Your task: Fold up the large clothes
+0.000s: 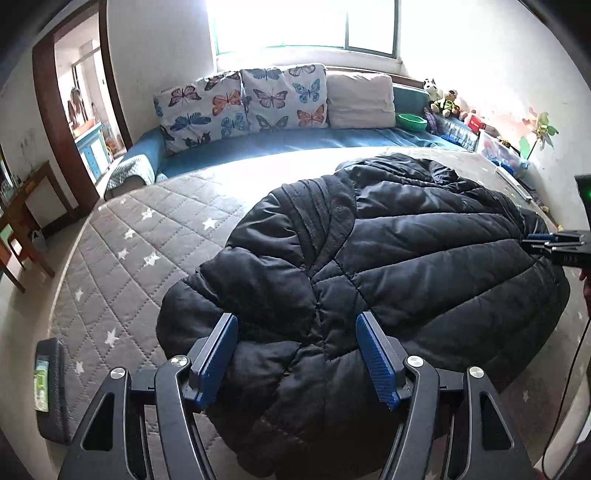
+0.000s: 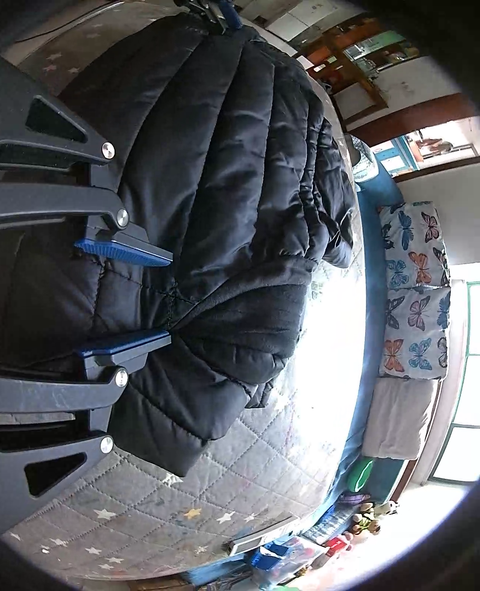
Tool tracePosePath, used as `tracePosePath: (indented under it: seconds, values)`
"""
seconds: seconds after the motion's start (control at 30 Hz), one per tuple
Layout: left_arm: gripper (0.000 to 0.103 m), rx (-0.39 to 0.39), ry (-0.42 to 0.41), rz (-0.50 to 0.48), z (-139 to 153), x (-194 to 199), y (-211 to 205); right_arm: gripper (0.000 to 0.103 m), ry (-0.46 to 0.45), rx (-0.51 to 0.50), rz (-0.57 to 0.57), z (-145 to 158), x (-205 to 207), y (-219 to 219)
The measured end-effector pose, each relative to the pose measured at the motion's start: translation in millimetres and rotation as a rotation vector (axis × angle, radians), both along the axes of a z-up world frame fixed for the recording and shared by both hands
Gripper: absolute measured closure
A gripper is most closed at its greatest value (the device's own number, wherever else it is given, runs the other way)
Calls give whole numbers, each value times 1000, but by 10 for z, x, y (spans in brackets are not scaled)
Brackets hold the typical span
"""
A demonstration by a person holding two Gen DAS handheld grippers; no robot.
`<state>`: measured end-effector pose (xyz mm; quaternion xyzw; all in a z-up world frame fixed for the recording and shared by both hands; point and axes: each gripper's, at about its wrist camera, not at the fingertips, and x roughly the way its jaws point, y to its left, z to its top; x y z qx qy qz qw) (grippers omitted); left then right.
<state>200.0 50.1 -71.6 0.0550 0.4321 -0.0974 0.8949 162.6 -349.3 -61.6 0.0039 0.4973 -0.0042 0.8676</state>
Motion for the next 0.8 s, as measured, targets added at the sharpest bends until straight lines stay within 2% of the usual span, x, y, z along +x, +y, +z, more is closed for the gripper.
tracePosePath:
  seconds: [0.2,0.3,0.37,0.47,0.53,0.6,0.8]
  values:
    - [30,9,-3,3,42,-34,-24,62,-44,-55,19,38,-102,67]
    - [20,15,-16,6,121,-86,-44,45,-90,-106,27,95,-189,127]
    - [19,10,-27,17,181,-132,-26,31,-120,-109,28,146,-259,146]
    - [15,15,-50,42,290,-200,27,24,-148,-121,36,216,-341,168]
    - [4,9,-71,53,370,-256,87,22,-159,-130,32,259,-381,158]
    - [0,-3,-89,67,444,-307,142,21,-167,-119,32,285,-425,133]
    - [0,-11,-118,116,601,-442,285,16,-181,-94,19,306,-539,-20]
